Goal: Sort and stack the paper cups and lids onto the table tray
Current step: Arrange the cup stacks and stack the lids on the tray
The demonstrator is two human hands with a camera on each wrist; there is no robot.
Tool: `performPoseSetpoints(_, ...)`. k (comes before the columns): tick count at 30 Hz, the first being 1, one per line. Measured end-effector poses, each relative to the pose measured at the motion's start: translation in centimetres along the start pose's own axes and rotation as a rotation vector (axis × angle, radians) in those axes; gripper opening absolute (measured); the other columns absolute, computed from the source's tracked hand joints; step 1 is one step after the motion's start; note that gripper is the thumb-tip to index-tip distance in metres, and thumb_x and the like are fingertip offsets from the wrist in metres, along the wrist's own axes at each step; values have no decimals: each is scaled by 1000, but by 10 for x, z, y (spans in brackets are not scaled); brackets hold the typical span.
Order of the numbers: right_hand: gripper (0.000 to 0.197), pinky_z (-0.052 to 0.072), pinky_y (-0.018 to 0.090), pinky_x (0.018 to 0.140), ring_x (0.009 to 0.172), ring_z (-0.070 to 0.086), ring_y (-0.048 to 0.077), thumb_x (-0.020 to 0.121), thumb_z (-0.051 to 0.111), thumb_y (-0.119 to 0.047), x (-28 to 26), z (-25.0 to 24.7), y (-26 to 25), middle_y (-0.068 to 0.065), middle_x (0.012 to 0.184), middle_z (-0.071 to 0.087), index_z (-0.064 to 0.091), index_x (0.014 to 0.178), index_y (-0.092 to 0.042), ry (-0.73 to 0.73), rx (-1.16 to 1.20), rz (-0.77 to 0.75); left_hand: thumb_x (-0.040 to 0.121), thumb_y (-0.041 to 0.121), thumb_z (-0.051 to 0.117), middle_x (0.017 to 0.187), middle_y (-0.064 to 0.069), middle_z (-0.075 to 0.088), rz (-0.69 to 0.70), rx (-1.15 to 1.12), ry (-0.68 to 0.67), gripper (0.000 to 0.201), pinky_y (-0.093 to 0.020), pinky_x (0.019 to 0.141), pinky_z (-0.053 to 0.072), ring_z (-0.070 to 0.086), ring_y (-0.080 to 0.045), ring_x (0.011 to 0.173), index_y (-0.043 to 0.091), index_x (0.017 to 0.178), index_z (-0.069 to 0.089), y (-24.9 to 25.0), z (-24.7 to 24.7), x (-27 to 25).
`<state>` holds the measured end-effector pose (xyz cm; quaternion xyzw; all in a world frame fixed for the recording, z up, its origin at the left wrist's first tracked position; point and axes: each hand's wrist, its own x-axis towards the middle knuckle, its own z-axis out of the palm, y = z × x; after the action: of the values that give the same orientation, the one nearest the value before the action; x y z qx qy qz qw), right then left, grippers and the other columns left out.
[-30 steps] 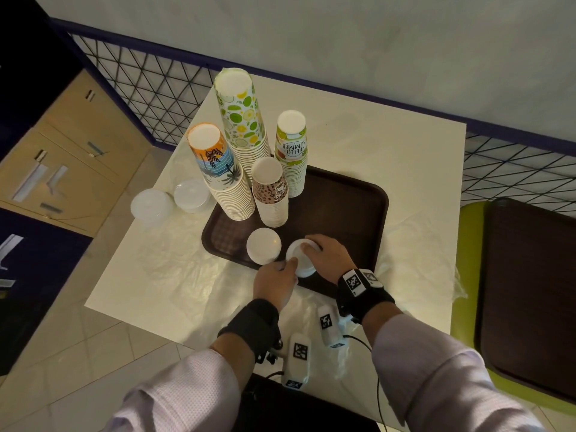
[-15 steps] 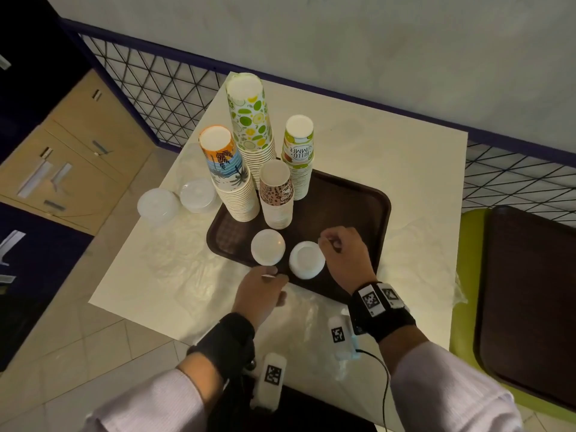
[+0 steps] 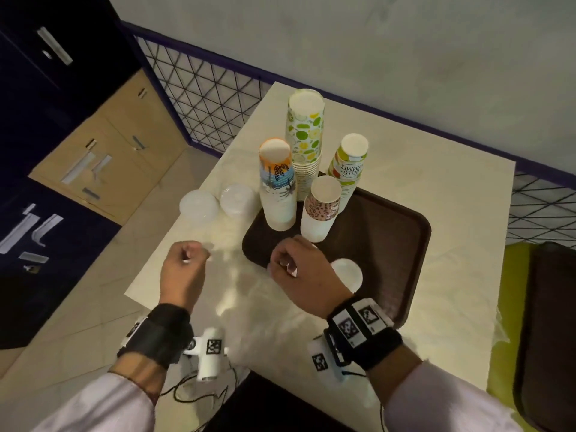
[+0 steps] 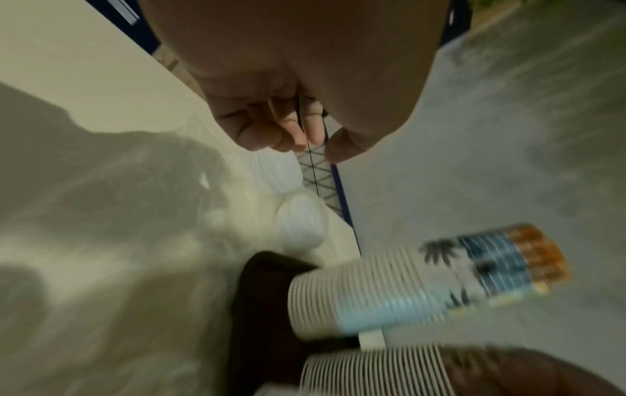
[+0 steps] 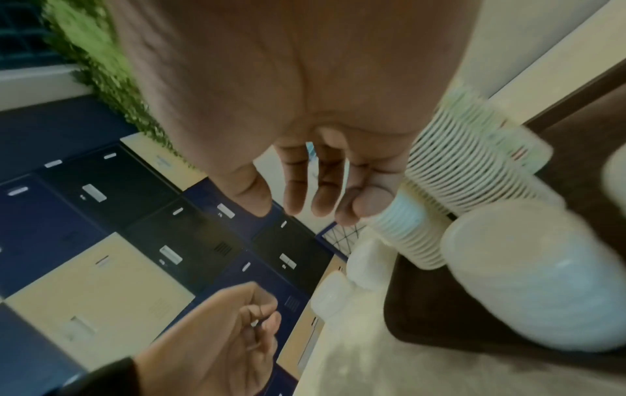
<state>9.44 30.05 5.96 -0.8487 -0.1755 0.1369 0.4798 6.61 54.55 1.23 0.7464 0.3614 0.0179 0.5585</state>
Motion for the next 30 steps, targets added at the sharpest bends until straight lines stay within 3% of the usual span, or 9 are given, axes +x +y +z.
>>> performPoseSetpoints(3, 22, 40, 8, 76, 77, 50, 1, 92, 68, -19, 28, 29, -7, 1, 107, 52, 61, 112, -12, -86, -15, 1, 96, 27, 64, 95, 1, 58, -65, -124, 115, 31, -34, 70, 49, 56, -22, 85, 18, 124, 54, 13, -7, 35)
performPoseSetpoints(5, 33, 46, 21, 87, 85, 54, 7, 95, 65, -22, 52, 48, -14, 5, 118, 49, 56, 125, -11, -161, -62, -5, 99, 28, 61, 97, 1, 57, -116, -183, 128, 40, -36, 71, 51, 57, -22, 86, 13, 134, 48, 18, -10, 58)
performPoseSetpoints(7, 43, 46, 36, 97, 101, 59, 26, 97, 61, -23, 79, 65, -22, 10, 130, 45, 49, 137, -12, -209, -118, 14, 100, 32, 60, 99, 0, 56, -179, -214, 101, 44, -40, 78, 54, 57, -22, 89, 13, 137, 47, 19, -10, 78)
performPoseSetpoints(10, 53, 42, 39, 106, 118, 56, 35, 101, 55, -23, 118, 84, -36, 14, 144, 36, 37, 149, -12, -225, -142, 85, 102, 38, 59, 103, -1, 55, -265, -226, 41, 45, -47, 92, 55, 59, -27, 99, 16, 139, 46, 16, -9, 101)
performPoseSetpoints(13, 55, 40, 46, 111, 130, 52, 37, 103, 50, -22, 152, 100, -40, 14, 154, 29, 31, 153, -11, -208, -151, 144, 99, 42, 63, 107, 0, 56, -304, -237, -15, 45, -42, 82, 56, 60, -28, 103, 21, 136, 50, 13, -10, 119)
performPoseSetpoints(15, 54, 42, 46, 111, 130, 52, 35, 103, 49, -21, 171, 111, -37, 13, 156, 28, 31, 153, -11, -198, -171, 164, 98, 41, 64, 107, 0, 57, -302, -235, -47, 46, -40, 79, 55, 58, -26, 102, 21, 137, 51, 10, -10, 129)
performPoseSetpoints(21, 51, 48, 41, 101, 122, 57, 34, 105, 45, -20, 208, 132, -24, 14, 152, 31, 29, 153, -11, -204, -194, 249, 99, 43, 63, 142, -8, 54, -323, -148, -59, 57, -43, 95, 56, 58, -31, 125, 25, 149, 44, 7, -5, 157)
performPoseSetpoints(28, 44, 47, 40, 90, 120, 57, 35, 105, 45, -21, 237, 149, -12, 15, 140, 42, 34, 146, -10, -241, -306, 248, 70, 65, 63, 137, -15, 62, -272, 36, -111, 95, -50, 105, 53, 63, -34, 119, 22, 152, 43, 3, -4, 177)
performPoseSetpoints(30, 41, 46, 39, 86, 118, 58, 36, 104, 47, -20, 243, 151, -11, 15, 137, 44, 37, 143, -9, -251, -321, 257, 70, 63, 62, 139, -14, 61, -250, 61, -106, 95, -51, 108, 50, 62, -34, 123, 19, 152, 45, 3, -4, 179)
